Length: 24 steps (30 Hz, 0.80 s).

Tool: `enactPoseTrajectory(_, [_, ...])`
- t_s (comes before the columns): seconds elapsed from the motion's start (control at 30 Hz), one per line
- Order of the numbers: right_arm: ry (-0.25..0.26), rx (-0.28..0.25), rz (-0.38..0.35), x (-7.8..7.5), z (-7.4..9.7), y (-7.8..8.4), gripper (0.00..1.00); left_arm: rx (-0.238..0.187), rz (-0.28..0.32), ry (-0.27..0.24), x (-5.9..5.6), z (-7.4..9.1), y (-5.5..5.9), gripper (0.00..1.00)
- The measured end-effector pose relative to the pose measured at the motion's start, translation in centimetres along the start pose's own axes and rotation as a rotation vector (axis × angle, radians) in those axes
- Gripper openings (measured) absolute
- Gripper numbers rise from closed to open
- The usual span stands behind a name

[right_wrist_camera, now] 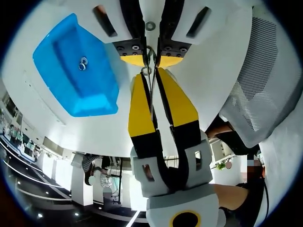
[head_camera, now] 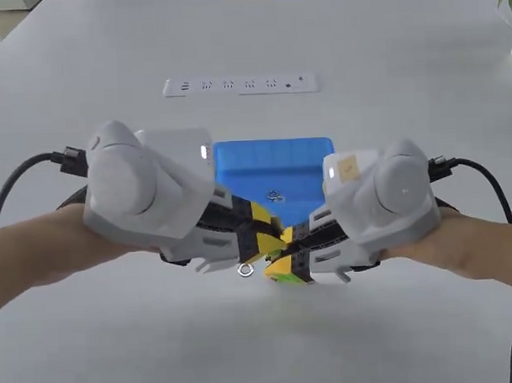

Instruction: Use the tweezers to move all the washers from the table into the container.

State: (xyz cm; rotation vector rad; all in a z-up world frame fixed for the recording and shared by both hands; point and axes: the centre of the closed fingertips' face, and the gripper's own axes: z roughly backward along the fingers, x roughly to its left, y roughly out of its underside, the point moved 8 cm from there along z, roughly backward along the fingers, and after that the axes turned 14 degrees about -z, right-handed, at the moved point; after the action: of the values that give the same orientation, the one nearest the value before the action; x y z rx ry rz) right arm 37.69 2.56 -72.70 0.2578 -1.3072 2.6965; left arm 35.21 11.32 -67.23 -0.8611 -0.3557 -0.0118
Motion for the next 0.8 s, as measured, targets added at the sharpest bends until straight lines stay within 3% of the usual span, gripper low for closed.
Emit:
enactPoseTrajectory(0.1, [0.005, -0.002, -0.002, 0.0, 0.0, 0.0, 0.09, -0.035, 0.032, 0.004, 0.0, 0.5, -0.3, 0.13])
enactPoseTrajectory(0.4, [0.006, -0.005, -0.004, 0.3, 0.2, -0.2, 0.09, 0.003, 0.102, 0.004, -0.1, 1.4, 0.5, 0.28])
enactPoseTrajectory(0.8, [0.034, -0.056, -0.045, 0.2, 1.4, -1.2, 0.09, 0.002, 0.148, -0.025, -0.8, 2.9, 0.9, 0.30])
